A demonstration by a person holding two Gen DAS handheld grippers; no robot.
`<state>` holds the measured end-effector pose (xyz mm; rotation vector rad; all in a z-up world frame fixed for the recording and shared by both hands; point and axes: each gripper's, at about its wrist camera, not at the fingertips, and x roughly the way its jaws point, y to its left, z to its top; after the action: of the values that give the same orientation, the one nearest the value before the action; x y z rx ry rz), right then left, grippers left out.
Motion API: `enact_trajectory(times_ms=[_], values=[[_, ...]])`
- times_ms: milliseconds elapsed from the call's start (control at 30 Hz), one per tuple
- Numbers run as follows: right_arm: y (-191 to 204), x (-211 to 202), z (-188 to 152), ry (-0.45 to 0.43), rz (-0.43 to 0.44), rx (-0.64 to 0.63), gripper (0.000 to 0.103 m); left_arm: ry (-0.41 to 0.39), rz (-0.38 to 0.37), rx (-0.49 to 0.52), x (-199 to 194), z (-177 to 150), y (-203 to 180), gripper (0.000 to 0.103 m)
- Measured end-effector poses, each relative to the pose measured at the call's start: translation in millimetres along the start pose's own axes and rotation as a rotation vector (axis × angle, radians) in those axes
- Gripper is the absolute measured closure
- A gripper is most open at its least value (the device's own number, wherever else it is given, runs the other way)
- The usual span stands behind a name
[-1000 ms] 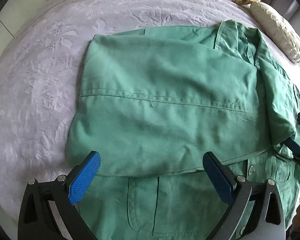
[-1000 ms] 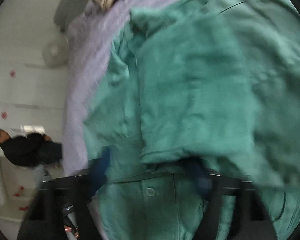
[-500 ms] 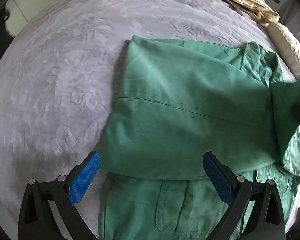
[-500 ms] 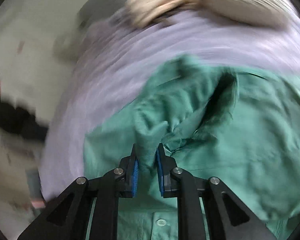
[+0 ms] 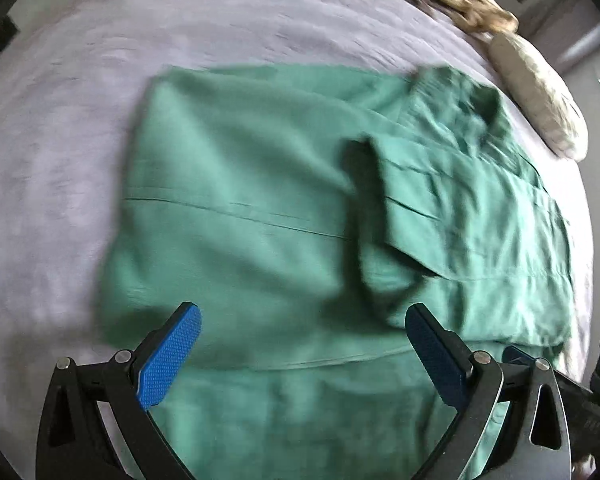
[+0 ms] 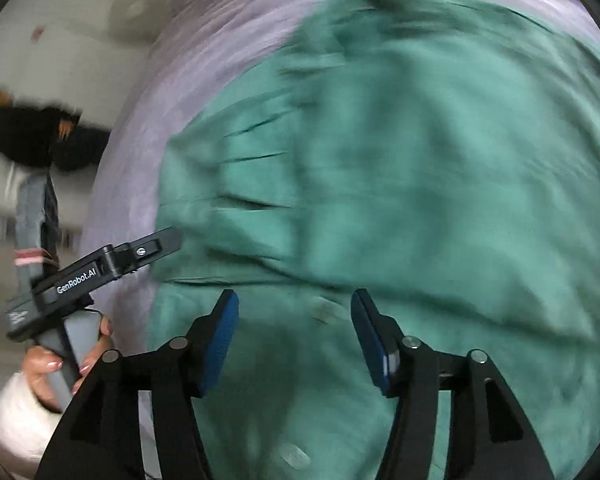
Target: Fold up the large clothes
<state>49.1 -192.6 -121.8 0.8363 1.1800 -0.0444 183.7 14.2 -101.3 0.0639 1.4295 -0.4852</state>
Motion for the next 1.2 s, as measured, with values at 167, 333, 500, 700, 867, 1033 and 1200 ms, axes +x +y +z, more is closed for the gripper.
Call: enact_trajectory(times_ms=[167,333,500,700,867,1033,1200], values=[[-99,-62,-22,-0.13,0.022,0.327,0.037,0.047,-0.076,0.045,22,2,-33,0.003],[-167,-101,-41,-0.264,0.099,0.554,0.034,0.037,-0.027,0.066,31,17,-48,0.075],[-203,-126,-39,-0.379,0.149,0.65,0.1,-0.011,0.019,0.082,16,27,-43,0.083],[-247,-120,-68,-0.374,0.253,0.815,0.097,-0.018,0.205,0.065,-9,33,-27,0.071],[-241,-105,-74,-0.391,0.375,0.829,0.09,-0.159,0.162,0.198,-55,43,-71,0.016],[-250,-104,-85,-0.422,0.434,0.838,0.065,-0.148,0.052,0.413,-49,73,-184,0.016],[-251,-100,-81,-0.431,0.458,0.844,0.064,-0.111,-0.026,0.667,-5,90,-332,0.016]])
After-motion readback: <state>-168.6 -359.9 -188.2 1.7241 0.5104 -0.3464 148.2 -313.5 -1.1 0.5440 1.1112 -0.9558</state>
